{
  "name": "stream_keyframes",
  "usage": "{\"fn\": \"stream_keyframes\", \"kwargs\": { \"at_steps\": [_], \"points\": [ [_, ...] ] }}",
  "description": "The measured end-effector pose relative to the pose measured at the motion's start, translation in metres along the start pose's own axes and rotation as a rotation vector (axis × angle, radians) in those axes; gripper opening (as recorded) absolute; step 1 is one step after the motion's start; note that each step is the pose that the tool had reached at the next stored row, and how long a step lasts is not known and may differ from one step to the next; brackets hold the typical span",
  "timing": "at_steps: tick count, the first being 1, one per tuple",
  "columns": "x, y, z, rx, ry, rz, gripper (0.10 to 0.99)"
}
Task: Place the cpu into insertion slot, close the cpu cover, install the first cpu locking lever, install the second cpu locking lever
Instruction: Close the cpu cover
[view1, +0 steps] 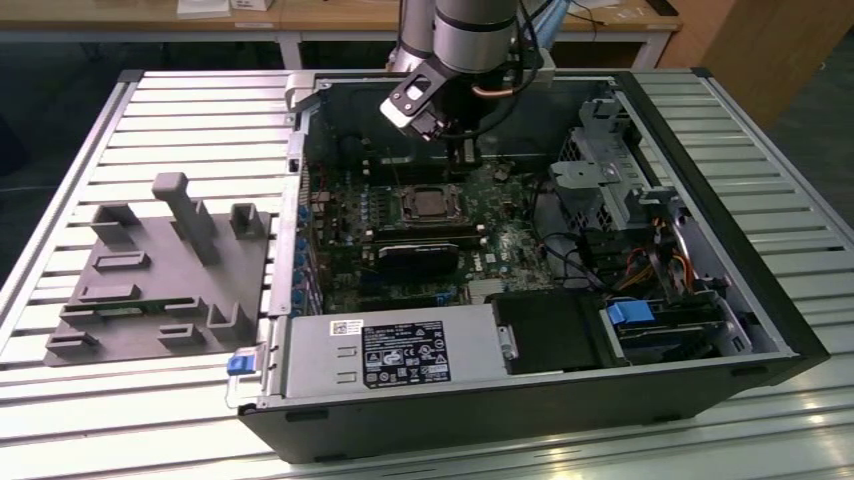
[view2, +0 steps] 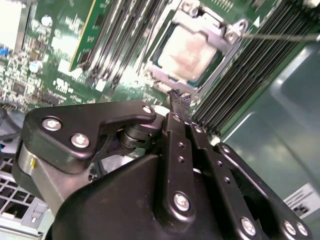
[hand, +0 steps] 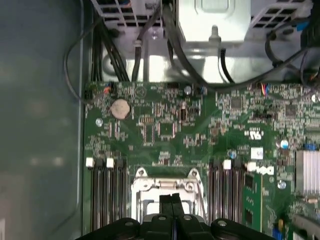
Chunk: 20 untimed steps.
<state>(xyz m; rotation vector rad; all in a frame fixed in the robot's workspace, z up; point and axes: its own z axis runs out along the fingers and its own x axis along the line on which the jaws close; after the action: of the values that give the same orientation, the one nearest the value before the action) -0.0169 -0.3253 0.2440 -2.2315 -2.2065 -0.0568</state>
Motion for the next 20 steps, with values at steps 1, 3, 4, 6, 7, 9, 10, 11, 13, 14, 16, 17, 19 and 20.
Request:
{"fn": "stream_keyframes", "kwargs": {
  "at_steps": [1, 3, 4, 6, 7, 9, 10, 11, 13, 14, 16, 17, 19, 20],
  "points": [
    [-0.0001, -0.0029, 0.0004, -0.001, 0.0, 0.0, 0.106],
    [-0.0001, -0.0076, 0.0019, -0.004, 0.0001, 0.0, 0.106],
    [-0.0002, -0.0094, 0.0029, -0.005, 0.0001, 0.0, 0.106],
    [-0.0003, -0.0125, 0.0049, -0.006, 0.0001, 0.0, 0.106],
    [-0.0003, -0.0142, 0.006, -0.007, 0.0001, 0.0, 0.106],
    [-0.0004, -0.0174, 0.0081, -0.007, 0.0001, 0.0, 0.106],
    [-0.0004, -0.0189, 0.0091, -0.008, 0.0001, 0.0, 0.106],
    [-0.0005, -0.0206, 0.0102, -0.008, 0.0002, 0.0, 0.106],
    [-0.0006, -0.0233, 0.0123, -0.008, 0.0001, 0.0, 0.106],
    [-0.0006, -0.0245, 0.0133, -0.008, 0.0001, 0.0, 0.106],
    [-0.0007, -0.0269, 0.0154, -0.008, 0.0001, 0.0, 0.106],
    [-0.0008, -0.028, 0.0163, -0.009, 0.0002, 0.0, 0.106],
    [-0.0008, -0.0291, 0.0169, -0.008, 0.0, 0.0, 0.106],
    [-0.0008, -0.0291, 0.0169, -0.008, -0.0001, 0.0, 0.106]
  ]
}}
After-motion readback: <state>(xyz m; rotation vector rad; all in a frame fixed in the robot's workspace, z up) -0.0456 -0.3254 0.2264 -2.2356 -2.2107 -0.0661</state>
